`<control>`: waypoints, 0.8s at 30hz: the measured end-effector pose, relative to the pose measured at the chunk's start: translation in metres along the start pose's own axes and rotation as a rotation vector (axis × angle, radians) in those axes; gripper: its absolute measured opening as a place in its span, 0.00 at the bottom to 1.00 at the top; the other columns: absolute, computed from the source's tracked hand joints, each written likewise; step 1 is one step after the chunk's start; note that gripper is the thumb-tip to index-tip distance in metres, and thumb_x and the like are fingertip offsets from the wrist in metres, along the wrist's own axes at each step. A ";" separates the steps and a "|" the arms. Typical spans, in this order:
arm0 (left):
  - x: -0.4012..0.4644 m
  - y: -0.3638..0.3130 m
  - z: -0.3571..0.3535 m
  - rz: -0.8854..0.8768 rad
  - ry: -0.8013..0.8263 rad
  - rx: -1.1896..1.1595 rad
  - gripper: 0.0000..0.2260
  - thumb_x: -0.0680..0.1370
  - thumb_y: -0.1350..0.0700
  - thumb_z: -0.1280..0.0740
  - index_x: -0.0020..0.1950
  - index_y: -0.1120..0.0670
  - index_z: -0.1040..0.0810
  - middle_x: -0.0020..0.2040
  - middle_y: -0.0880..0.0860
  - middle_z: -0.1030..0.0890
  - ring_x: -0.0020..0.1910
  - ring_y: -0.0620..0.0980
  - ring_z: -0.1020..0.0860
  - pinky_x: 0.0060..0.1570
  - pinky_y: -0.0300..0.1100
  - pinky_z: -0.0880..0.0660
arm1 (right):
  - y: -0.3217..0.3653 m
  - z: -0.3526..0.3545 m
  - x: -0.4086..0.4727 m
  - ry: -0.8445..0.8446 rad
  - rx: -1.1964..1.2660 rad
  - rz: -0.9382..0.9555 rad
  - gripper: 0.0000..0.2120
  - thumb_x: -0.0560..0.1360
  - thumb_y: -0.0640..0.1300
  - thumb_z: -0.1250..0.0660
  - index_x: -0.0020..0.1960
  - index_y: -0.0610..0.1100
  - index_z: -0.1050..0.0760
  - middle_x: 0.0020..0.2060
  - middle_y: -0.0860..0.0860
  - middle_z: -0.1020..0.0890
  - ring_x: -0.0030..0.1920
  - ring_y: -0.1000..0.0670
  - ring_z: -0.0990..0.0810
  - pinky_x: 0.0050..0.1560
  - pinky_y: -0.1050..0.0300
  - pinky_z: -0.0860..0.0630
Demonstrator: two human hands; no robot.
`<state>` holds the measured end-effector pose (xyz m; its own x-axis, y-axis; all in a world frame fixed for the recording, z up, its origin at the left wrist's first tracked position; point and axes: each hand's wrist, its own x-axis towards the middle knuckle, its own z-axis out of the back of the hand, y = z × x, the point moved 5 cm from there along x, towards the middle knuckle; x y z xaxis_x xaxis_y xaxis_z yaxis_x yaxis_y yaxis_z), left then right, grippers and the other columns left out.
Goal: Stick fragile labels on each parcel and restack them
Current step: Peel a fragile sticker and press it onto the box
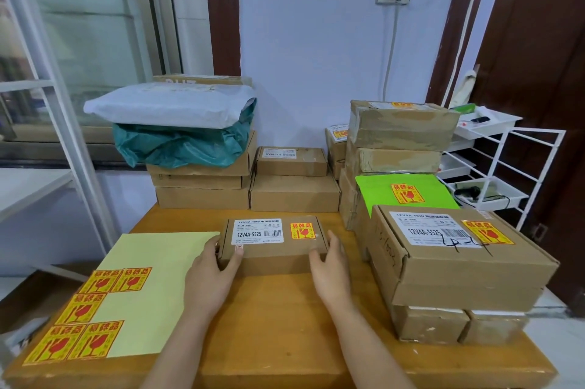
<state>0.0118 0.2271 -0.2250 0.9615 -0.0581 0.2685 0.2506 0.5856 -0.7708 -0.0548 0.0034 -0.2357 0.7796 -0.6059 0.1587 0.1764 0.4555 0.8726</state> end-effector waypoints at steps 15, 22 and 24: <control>0.054 -0.024 -0.044 0.070 0.191 0.336 0.25 0.78 0.36 0.46 0.64 0.53 0.32 0.52 0.55 0.21 0.55 0.58 0.25 0.52 0.48 0.26 | 0.004 -0.001 0.054 -0.232 -0.200 0.046 0.18 0.79 0.42 0.40 0.67 0.39 0.32 0.65 0.42 0.30 0.64 0.41 0.31 0.61 0.48 0.31; 0.063 -0.033 -0.062 0.103 0.078 0.274 0.29 0.77 0.35 0.45 0.73 0.51 0.35 0.60 0.56 0.22 0.62 0.58 0.29 0.54 0.47 0.31 | 0.008 -0.007 0.062 -0.391 -0.337 0.162 0.15 0.71 0.46 0.41 0.50 0.38 0.21 0.53 0.42 0.20 0.56 0.37 0.24 0.47 0.43 0.24; 0.062 -0.034 -0.063 0.111 0.037 0.259 0.30 0.77 0.35 0.44 0.73 0.51 0.34 0.61 0.56 0.22 0.64 0.57 0.31 0.57 0.48 0.33 | 0.011 -0.010 0.063 -0.382 -0.372 0.178 0.20 0.68 0.48 0.46 0.47 0.39 0.21 0.51 0.43 0.19 0.53 0.39 0.22 0.45 0.44 0.23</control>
<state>0.0700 0.1532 -0.2188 0.9861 -0.0088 0.1657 0.1111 0.7769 -0.6197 0.0021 -0.0231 -0.2204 0.5560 -0.6601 0.5051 0.3158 0.7299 0.6062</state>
